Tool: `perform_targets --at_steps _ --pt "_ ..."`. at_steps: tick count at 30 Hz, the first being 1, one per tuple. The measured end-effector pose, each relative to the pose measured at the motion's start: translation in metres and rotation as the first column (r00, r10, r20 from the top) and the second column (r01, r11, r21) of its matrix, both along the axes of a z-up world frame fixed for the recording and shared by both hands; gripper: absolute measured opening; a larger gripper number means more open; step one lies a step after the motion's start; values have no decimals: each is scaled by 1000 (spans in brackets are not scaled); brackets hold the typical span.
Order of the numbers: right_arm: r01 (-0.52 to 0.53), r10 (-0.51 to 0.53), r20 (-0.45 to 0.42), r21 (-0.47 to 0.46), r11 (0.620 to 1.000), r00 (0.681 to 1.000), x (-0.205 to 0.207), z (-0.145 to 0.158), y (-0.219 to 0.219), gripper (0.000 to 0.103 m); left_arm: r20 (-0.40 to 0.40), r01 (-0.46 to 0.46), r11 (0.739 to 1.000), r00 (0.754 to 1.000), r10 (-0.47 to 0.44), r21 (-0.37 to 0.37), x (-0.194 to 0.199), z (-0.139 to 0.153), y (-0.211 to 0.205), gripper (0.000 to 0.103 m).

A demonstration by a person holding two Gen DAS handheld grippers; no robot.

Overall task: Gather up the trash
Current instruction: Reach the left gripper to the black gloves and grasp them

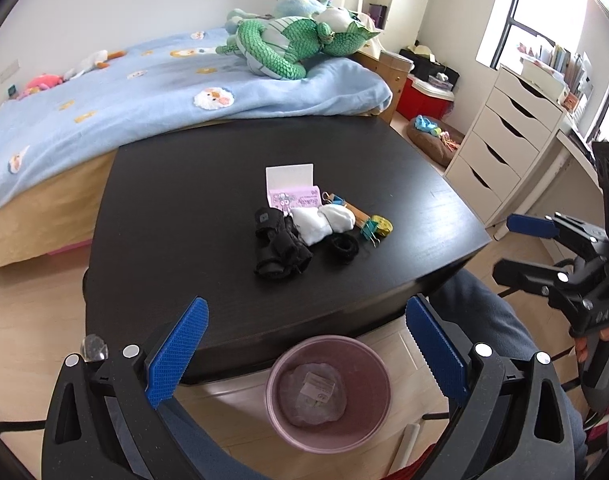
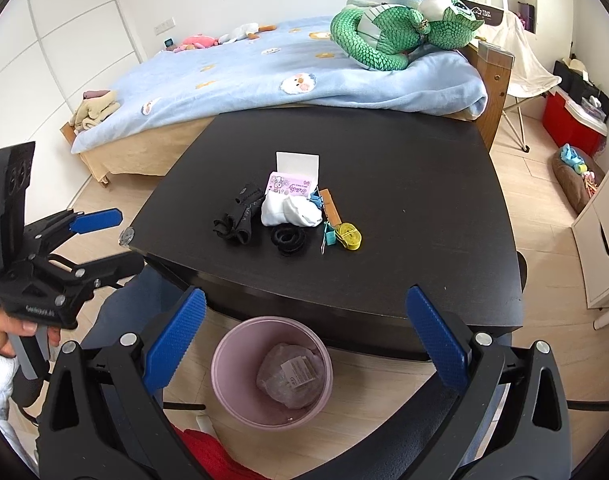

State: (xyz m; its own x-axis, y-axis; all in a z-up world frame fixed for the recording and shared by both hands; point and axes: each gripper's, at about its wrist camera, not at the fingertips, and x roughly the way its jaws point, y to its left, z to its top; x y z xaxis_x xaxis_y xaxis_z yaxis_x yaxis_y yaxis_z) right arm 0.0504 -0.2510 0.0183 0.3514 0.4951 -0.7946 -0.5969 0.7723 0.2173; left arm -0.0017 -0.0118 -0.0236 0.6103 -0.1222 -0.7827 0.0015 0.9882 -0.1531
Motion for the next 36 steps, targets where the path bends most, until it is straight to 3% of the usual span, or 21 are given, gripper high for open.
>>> perform_targets --at_steps 10,20,32,36 --pt "2 -2 -10 0 1000 1000 2 -3 -1 99 -74 -19 999 997 17 -32 50 -11 18 95" --pt "3 -4 -21 -8 1000 1000 6 -8 0 99 -210 -29 999 977 20 -40 97 -42 23 95" --pt "10 -10 -29 -23 1000 1000 9 -14 -3 99 -292 -59 998 955 52 -16 119 -76 23 95" --pt "10 -10 -31 -21 1000 999 9 -15 -3 99 -314 -63 998 948 52 -24 120 -82 25 81"
